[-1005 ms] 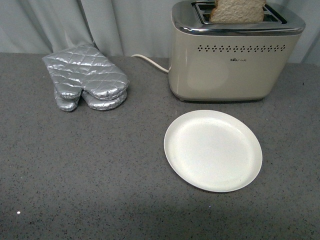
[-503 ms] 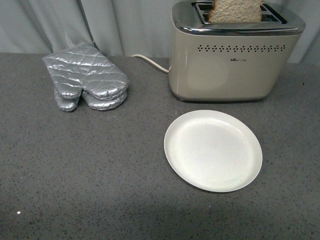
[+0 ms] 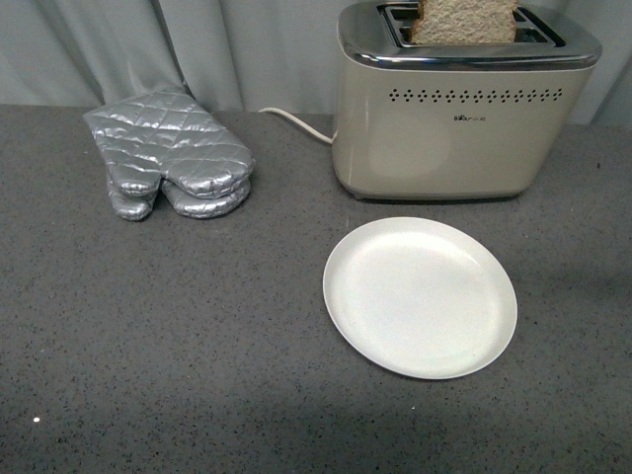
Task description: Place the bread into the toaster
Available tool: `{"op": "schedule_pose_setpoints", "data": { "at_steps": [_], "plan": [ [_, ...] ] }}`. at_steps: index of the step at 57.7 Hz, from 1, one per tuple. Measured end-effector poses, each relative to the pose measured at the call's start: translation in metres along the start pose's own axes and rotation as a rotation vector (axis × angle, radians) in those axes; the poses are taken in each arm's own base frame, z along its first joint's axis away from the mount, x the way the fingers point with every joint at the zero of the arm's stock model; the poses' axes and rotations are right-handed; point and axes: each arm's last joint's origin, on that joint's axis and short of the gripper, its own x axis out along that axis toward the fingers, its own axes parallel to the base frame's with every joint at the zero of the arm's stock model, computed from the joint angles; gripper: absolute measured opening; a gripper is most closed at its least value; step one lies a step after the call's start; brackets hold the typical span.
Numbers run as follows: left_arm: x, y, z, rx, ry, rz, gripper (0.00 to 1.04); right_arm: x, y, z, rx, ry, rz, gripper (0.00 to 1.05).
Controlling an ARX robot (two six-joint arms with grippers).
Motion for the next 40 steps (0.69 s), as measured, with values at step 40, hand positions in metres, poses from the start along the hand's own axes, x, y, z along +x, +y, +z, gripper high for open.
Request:
{"op": "schedule_pose_setpoints", "data": {
  "at_steps": [40],
  "plan": [
    [0.000, 0.000, 0.000, 0.000, 0.000, 0.000, 0.98, -0.070, -0.020, -0.042, -0.003, 0.004, -0.003, 0.00]
  ]
}}
